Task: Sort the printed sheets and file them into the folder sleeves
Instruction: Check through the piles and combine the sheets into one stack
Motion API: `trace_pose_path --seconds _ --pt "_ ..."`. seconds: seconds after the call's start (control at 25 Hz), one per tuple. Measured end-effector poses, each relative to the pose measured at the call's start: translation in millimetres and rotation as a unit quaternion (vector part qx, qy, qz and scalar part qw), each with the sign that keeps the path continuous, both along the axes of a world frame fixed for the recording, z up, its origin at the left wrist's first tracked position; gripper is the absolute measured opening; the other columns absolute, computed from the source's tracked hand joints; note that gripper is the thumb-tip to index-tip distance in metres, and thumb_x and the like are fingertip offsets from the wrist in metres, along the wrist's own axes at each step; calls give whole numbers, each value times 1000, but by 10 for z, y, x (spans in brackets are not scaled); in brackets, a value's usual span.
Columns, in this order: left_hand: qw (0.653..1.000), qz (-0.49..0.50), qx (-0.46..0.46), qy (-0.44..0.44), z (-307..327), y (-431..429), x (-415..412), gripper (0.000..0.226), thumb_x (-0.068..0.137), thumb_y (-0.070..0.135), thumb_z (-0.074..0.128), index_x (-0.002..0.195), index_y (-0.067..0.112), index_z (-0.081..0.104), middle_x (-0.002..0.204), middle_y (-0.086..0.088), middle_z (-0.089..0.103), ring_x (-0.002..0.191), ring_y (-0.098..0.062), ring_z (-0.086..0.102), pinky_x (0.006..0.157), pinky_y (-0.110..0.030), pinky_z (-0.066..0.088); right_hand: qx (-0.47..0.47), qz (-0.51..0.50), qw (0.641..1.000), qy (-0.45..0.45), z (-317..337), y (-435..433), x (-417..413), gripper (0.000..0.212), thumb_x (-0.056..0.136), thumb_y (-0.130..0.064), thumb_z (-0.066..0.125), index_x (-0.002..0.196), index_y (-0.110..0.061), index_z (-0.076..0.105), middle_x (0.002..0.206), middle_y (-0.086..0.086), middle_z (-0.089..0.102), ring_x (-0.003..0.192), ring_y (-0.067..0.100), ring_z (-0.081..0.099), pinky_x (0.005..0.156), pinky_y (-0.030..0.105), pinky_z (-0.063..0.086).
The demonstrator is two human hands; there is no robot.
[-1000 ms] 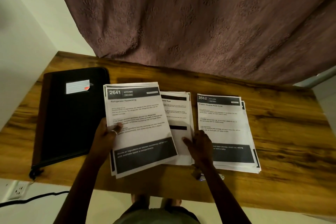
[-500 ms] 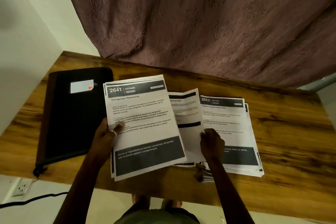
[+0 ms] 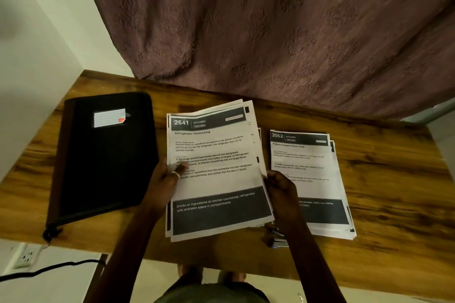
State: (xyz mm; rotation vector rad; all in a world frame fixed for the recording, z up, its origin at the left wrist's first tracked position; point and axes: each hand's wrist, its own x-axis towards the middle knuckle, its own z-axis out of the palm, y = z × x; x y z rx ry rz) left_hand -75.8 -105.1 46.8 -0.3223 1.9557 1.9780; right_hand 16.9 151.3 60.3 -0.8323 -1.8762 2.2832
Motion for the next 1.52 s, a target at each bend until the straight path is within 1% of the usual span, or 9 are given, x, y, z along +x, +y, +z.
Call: trace_pose_path --seconds 0.12,0.24,0.44,0.64,0.8,0.92,1.08,1.2,1.52 --pt "998 18 -56 16 -80 61 -15 32 93 38 62 123 29 54 120 -3 64 98 -22 72 70 -35 62 -92 -41 995 11 -7 -24 17 19 80 -31 67 91 -17 72 98 13 74 98 38 69 78 43 60" --pt "999 28 -30 2 -101 84 1 36 95 34 62 128 26 51 114 0 68 89 -17 74 63 -30 61 -158 -55 986 -26 -51 -39 12 29 82 -33 64 99 -10 67 105 20 70 102 42 66 87 51 56" --pt "998 36 31 -40 -120 32 11 42 89 24 70 128 25 54 113 -2 71 91 -22 75 72 -45 62 -164 -51 984 -48 -66 -50 31 24 99 -18 50 112 -2 64 113 26 67 105 44 66 77 46 60" --pt "996 -4 61 -68 -203 24 58 51 87 21 74 134 26 55 117 -3 72 99 -26 74 77 -46 62 -146 9 986 -78 34 -67 61 28 98 -22 53 121 -11 63 111 20 70 101 38 69 74 43 60" --pt "997 -37 31 -62 -128 -16 62 46 83 32 75 125 21 61 111 0 75 100 -24 73 77 -41 61 -223 33 969 -104 58 -1 39 48 93 -44 55 129 -13 60 125 20 64 116 41 60 97 58 48" --pt "995 -91 -1 -33 87 22 27 36 90 36 68 123 23 60 111 0 75 96 -20 74 75 -37 61 -27 75 994 -69 96 74 -141 39 89 -38 66 125 -24 60 119 5 69 110 28 66 93 52 54" --pt "997 -72 15 34 503 234 -23 18 98 31 61 115 31 60 104 3 76 89 -19 75 70 -35 62 158 90 983 19 352 40 -393 25 98 -21 55 123 -24 53 116 -3 67 104 13 68 77 29 60" --pt "995 -26 55 77 695 364 -53 21 99 25 60 117 35 57 109 7 74 97 -20 74 74 -39 62 167 36 982 81 470 -6 -483 26 100 -20 53 126 -18 50 119 -4 65 104 6 67 76 24 58" --pt "989 43 14 137 634 455 -66 34 97 15 62 128 20 48 119 2 68 103 -19 72 72 -33 61 94 14 988 121 276 -30 -387 52 85 -17 58 134 -9 44 127 10 61 118 24 61 90 41 57"
